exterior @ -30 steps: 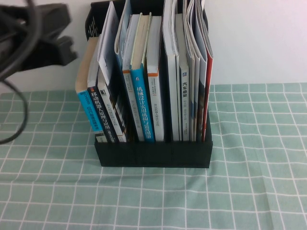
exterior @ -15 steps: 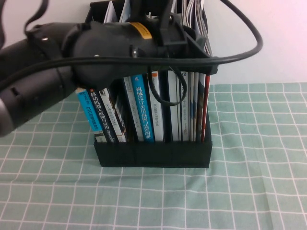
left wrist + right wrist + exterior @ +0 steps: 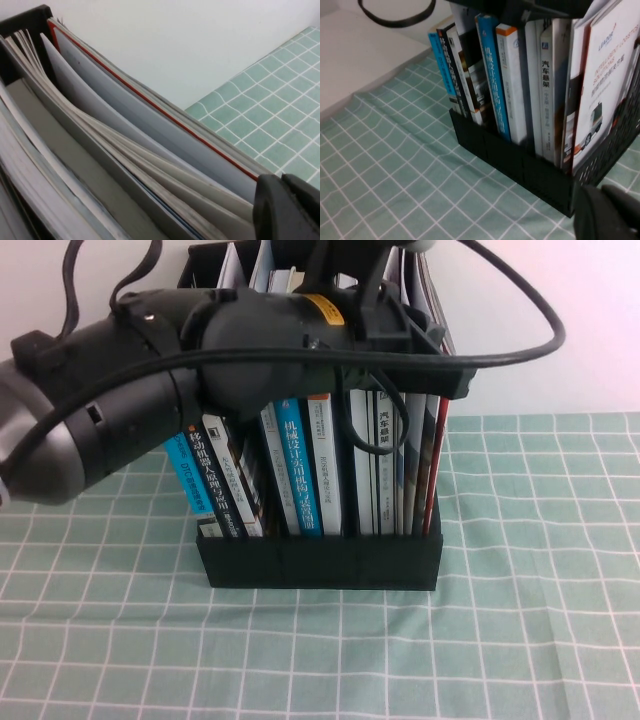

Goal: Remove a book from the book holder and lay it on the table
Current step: Hold the bookshelf

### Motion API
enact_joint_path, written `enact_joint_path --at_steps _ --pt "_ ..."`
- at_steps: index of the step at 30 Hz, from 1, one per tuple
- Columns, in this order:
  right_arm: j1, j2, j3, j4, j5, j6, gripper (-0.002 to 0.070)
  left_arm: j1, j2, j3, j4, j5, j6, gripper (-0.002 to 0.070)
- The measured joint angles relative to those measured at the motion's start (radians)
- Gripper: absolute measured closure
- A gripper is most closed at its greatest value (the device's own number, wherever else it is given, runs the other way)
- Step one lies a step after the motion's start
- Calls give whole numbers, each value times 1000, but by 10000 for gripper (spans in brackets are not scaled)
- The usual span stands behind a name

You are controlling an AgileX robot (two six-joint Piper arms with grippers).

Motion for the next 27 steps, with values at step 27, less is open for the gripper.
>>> enact_joint_path --at_steps 27 --pt "0 109 0 233 26 -293 665 31 10 -83 -100 221 2 678"
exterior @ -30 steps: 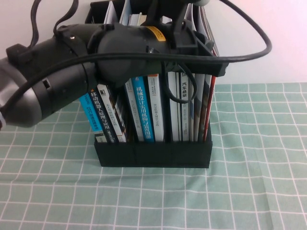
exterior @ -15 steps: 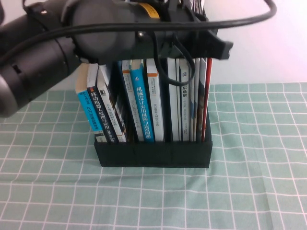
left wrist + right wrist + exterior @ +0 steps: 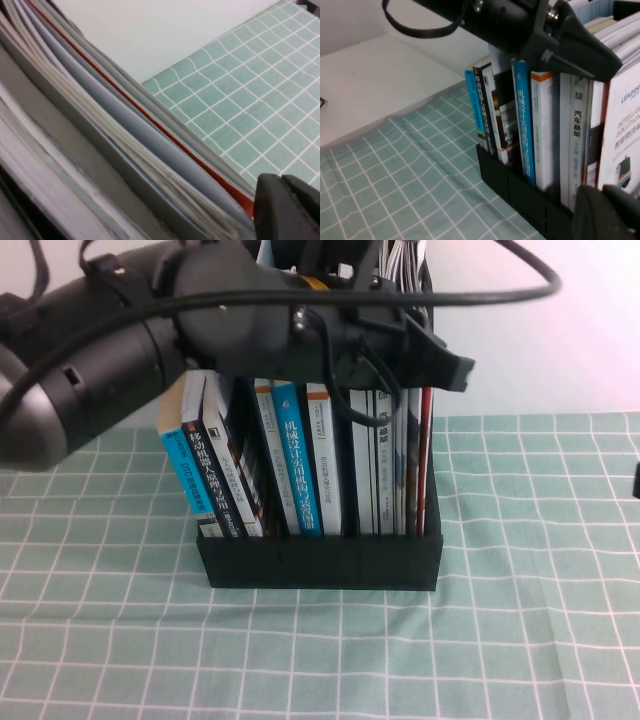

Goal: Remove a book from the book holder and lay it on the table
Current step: Hold the bookshelf

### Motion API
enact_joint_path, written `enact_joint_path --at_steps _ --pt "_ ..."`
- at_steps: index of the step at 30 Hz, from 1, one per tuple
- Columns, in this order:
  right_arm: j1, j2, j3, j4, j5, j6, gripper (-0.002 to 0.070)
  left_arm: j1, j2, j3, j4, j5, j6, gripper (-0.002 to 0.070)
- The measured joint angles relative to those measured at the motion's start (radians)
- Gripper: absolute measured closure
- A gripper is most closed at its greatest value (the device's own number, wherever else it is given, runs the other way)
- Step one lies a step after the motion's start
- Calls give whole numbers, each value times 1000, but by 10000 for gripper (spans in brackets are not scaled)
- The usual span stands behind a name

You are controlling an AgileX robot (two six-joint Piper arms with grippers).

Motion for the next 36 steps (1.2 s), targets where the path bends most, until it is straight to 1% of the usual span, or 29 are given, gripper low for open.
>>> enact_joint_path --at_steps 1,3,5,7,9,11,16,19,26,30,33,36 --pt "0 16 0 20 2 -25 646 10 -4 0 -6 12 0 678" --pt "0 43 0 57 4 -70 584 28 -6 -1 -23 30 0 678" --pt "13 70 0 85 -15 -113 489 45 -6 -1 -37 43 0 678" --pt "34 90 0 103 -47 -143 419 53 -6 -1 -49 49 0 678" --pt "59 107 0 115 -79 -164 382 57 -6 -1 -55 52 4 678" --pt "86 126 0 122 -102 -179 367 57 -7 -1 -57 52 8 678" --pt "155 173 0 135 -151 -206 357 57 -8 -1 -59 53 13 678" --pt "210 219 0 194 -197 -258 352 57 -8 -1 -59 56 15 678" --pt "389 365 0 424 -378 -538 272 57 -10 -1 -51 60 15 678" --pt "480 460 -32 453 -512 -664 258 57 -10 -1 -45 62 5 678" --pt "531 522 -91 465 -596 -710 255 57 -12 -1 -41 62 4 678" --pt "555 575 -160 474 -666 -728 255 57 -12 -1 -41 62 3 678"
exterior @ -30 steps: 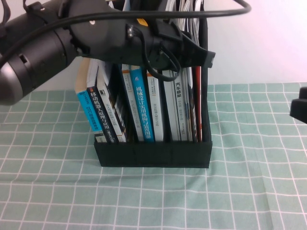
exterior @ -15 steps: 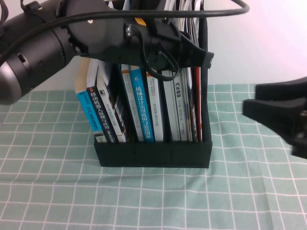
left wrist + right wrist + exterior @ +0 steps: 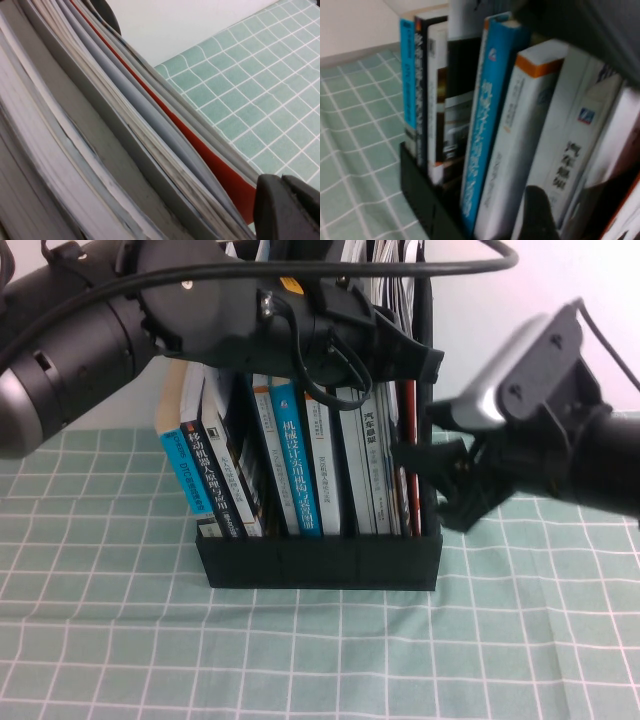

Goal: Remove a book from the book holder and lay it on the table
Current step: Hold the bookshelf, then pick up the right side book from the book shelf

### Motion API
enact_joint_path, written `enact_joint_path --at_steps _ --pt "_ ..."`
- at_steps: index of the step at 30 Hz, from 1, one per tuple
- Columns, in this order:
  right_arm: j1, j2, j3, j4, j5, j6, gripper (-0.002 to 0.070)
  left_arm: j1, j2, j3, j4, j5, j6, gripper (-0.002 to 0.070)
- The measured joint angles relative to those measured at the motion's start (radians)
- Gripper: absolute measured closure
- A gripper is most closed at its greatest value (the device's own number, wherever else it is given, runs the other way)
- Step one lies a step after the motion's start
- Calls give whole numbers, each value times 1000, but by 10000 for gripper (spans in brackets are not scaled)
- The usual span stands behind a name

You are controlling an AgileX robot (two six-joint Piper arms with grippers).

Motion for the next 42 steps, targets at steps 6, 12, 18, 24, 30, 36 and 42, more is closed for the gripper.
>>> enact_joint_path --at_steps 6,12,18,24,30,36,42 --pt "9 67 -86 10 -90 -4 260 0 0 0 2 0 -4 678" --pt "11 89 -97 18 -149 -6 283 0 0 0 11 -4 -4 678" --pt "11 120 -111 26 -154 -6 287 6 0 0 29 -6 -2 678" --pt "11 208 -150 26 -218 -6 299 6 0 0 22 -2 -2 678" --pt "11 235 -155 26 -241 38 334 6 0 0 21 -4 -2 678" --pt "11 251 -138 26 -258 84 339 6 0 0 19 -4 -2 678" --pt "11 259 -136 26 -285 97 351 6 0 0 17 -5 -2 678"
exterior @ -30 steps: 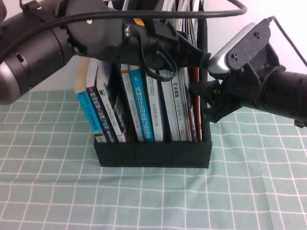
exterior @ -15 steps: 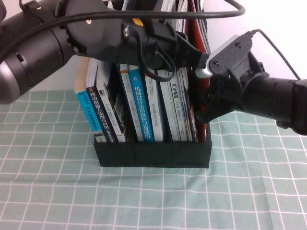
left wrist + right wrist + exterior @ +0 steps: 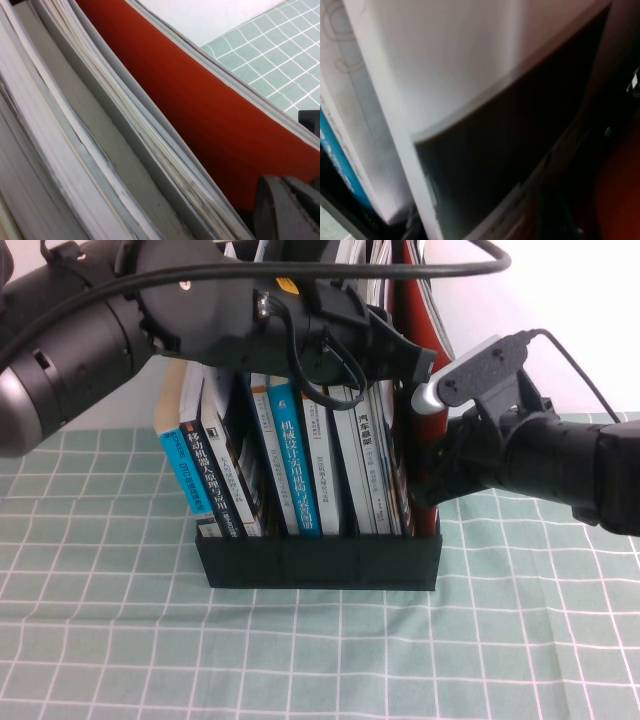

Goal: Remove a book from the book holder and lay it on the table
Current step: Pick up the right side book from the book shelf

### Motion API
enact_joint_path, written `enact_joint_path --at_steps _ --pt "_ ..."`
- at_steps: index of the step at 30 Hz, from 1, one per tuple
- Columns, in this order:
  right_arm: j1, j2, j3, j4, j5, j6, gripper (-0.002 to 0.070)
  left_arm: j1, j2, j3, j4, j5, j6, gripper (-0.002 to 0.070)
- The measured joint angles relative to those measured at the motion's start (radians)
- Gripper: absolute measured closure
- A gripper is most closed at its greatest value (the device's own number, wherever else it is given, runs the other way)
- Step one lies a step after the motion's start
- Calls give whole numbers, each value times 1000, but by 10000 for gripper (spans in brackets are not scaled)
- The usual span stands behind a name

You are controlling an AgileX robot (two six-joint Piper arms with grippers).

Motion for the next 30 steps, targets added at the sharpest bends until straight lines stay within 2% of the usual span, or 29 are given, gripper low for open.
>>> enact_joint_path --at_steps 2,7,15,23,30 --pt "0 0 2 0 0 2 379 0 0 0 0 0 0 678" --pt "4 2 2 3 28 -40 514 0 0 0 -1 0 0 678" --pt "9 11 2 9 49 -34 640 0 0 0 -1 0 -2 678" --pt "10 -8 -37 17 -11 36 654 0 -26 3 -6 -9 -2 677" --pt "10 -122 -66 19 -65 75 657 2 -118 8 -6 -11 -2 678"
